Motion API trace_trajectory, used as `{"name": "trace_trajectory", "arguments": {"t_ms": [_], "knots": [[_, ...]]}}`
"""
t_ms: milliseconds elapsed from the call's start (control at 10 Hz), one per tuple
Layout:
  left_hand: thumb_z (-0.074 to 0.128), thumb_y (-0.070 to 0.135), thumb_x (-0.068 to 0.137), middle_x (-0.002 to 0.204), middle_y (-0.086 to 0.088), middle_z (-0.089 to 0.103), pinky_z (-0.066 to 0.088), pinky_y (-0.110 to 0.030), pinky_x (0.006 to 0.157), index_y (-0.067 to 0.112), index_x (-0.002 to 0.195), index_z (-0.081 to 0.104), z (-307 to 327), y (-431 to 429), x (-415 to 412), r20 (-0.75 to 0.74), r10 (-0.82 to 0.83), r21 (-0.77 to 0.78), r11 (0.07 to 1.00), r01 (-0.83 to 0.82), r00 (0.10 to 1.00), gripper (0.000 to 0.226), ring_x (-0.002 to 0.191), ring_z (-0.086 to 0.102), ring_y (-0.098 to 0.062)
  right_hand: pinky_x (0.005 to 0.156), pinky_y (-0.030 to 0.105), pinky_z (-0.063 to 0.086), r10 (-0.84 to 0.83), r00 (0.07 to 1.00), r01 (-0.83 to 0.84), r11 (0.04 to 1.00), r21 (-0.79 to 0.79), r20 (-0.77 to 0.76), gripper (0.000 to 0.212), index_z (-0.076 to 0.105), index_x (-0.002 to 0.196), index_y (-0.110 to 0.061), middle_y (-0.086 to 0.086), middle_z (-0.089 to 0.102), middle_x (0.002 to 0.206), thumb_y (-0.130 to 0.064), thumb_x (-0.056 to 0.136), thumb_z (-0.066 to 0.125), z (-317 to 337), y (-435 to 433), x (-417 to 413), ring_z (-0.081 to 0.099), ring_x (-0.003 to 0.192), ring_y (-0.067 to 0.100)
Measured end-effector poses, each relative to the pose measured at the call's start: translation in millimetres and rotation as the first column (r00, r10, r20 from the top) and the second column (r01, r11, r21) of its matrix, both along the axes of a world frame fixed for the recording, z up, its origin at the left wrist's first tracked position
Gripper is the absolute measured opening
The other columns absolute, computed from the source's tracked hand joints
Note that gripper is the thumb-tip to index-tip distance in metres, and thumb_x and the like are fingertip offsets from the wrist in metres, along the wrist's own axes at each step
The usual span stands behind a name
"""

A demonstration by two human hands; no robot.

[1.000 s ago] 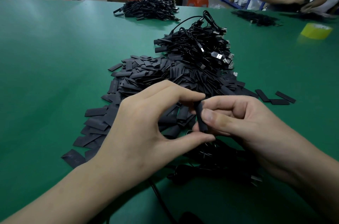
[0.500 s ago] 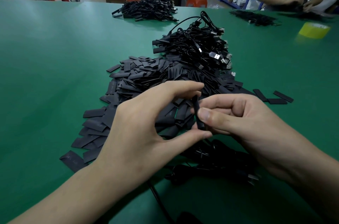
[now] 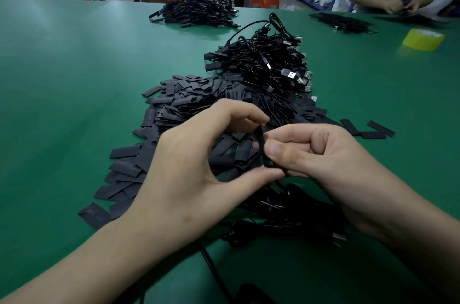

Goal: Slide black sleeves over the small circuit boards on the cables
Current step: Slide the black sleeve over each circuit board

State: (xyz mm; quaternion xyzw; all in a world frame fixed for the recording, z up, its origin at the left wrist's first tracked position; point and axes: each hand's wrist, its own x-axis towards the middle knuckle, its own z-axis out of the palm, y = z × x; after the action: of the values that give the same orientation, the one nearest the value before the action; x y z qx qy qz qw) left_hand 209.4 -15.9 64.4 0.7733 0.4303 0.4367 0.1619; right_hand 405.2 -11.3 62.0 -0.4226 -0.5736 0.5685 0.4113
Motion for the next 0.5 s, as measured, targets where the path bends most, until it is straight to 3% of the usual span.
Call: {"name": "trace_trajectory", "arguments": {"t_ms": [100, 200, 300, 500], "knots": [[0.084, 0.037, 0.075, 0.103, 0.015, 0.07, 0.054, -0.031, 0.09, 0.025, 0.108, 0.068, -3, 4, -6, 0.09, -0.014, 0.042, 0.999, 0.011, 0.996, 0.038, 0.103, 0.067, -0.01, 0.081, 0.021, 0.056, 0.091, 0.991, -0.098, 0.993, 0.073, 0.093, 0.022, 0.073, 0.111, -0.022, 0.009, 0.079, 0.088, -0.031, 0.093, 0.065, 5, -4, 2, 0.077, 0.086, 0.02], [0.084, 0.042, 0.076, 0.097, 0.015, 0.072, 0.056, -0.033, 0.086, 0.033, 0.098, 0.073, -10, 11, -10, 0.165, -0.004, 0.009, 1.0, 0.002, 0.986, 0.027, 0.1, 0.07, -0.011, 0.087, 0.033, 0.059, 0.098, 0.985, -0.121, 0.98, 0.16, 0.143, 0.027, 0.064, 0.121, -0.021, 0.004, 0.078, 0.09, -0.019, 0.094, 0.063, 7, -7, 0, 0.077, 0.089, 0.027], [0.082, 0.044, 0.077, 0.096, 0.014, 0.074, 0.058, -0.032, 0.084, 0.035, 0.097, 0.076, -16, 13, -12, 0.177, -0.026, -0.043, 0.998, 0.034, 0.984, 0.023, 0.097, 0.071, -0.012, 0.087, 0.037, 0.061, 0.045, 0.988, -0.073, 0.978, 0.194, 0.145, 0.021, 0.066, 0.111, -0.018, 0.003, 0.078, 0.082, -0.016, 0.09, 0.065, 4, -9, -4, 0.077, 0.085, 0.03], [0.081, 0.032, 0.077, 0.108, 0.009, 0.074, 0.058, -0.03, 0.09, 0.025, 0.107, 0.078, -20, 18, -15, 0.243, -0.141, -0.102, 0.98, 0.17, 0.96, 0.032, 0.104, 0.072, -0.013, 0.082, 0.03, 0.061, 0.015, 0.996, -0.03, 0.984, 0.176, 0.085, 0.019, 0.068, 0.106, -0.011, 0.009, 0.077, 0.08, -0.013, 0.087, 0.067, 2, -9, -5, 0.077, 0.082, 0.027]]}}
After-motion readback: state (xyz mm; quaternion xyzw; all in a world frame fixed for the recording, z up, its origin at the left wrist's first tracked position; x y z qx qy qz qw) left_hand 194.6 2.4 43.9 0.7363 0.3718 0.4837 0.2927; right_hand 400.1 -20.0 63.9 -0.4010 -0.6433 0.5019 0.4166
